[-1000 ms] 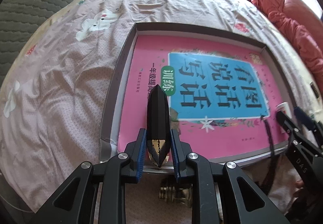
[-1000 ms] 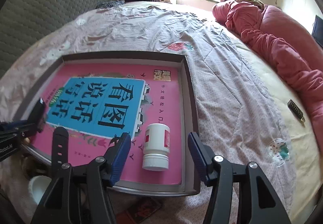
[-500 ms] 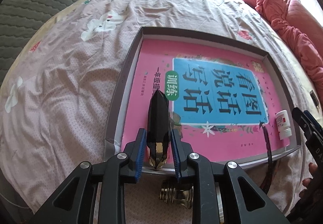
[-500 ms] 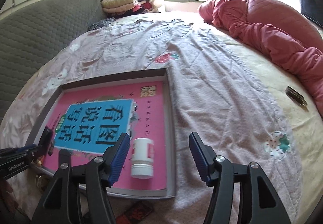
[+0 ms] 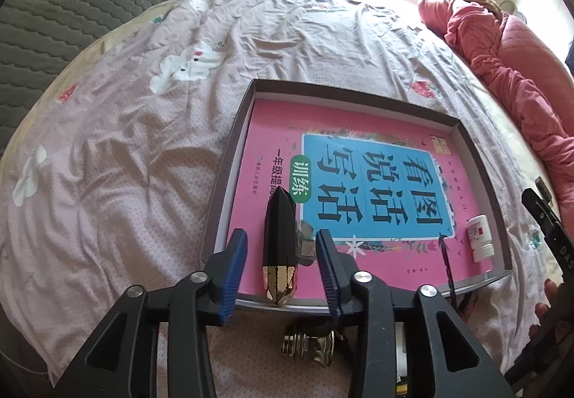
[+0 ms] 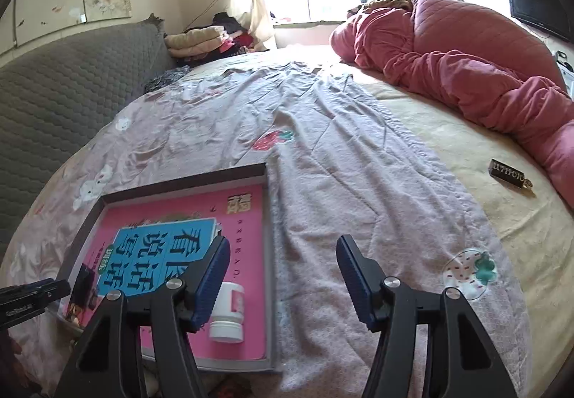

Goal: Organize rigid objects
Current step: 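Withdraw both open grippers back from the tray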

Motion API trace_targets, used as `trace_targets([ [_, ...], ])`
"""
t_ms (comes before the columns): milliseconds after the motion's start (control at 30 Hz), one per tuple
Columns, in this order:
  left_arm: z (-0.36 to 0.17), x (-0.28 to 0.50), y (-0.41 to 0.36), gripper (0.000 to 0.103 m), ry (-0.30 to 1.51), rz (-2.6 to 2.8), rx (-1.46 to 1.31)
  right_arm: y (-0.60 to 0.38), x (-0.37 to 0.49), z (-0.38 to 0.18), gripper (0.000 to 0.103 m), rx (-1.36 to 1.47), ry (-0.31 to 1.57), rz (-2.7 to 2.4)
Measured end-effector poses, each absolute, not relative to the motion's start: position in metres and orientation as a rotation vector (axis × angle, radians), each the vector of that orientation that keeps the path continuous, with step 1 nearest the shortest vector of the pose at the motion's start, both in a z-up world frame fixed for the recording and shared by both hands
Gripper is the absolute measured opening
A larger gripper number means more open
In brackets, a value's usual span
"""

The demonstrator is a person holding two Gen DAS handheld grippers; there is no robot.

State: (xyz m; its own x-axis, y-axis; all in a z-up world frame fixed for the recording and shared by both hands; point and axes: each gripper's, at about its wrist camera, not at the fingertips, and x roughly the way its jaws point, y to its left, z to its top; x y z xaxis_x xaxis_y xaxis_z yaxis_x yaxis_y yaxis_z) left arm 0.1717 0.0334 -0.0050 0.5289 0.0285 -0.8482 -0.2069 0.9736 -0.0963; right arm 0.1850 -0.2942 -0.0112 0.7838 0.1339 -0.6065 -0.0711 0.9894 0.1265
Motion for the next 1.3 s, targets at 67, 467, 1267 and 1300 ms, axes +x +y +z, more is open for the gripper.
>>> trace_targets([
  [67,-0.001,0.167,0.033,0.045,0.995,0.142,-0.192,-0.3,0.185,-0.01,0.061,0.112,0.656,0.117],
  [467,0.007,0.137,0.027,0.054,0.98,0.108,-0.177,-0.299,0.172,-0.001,0.069,0.07,0.575,0.136],
  [1267,0.024,0.068,0.035,0.057,0.968,0.022,-0.235,-0.252,0.069,-0.01,0.069,-0.022,0.556,0.174],
  [1300,0.024,0.066,0.035,0.057,0.968,0.018,-0.235,-0.252,0.065,-0.009,0.069,-0.018,0.557,0.175],
])
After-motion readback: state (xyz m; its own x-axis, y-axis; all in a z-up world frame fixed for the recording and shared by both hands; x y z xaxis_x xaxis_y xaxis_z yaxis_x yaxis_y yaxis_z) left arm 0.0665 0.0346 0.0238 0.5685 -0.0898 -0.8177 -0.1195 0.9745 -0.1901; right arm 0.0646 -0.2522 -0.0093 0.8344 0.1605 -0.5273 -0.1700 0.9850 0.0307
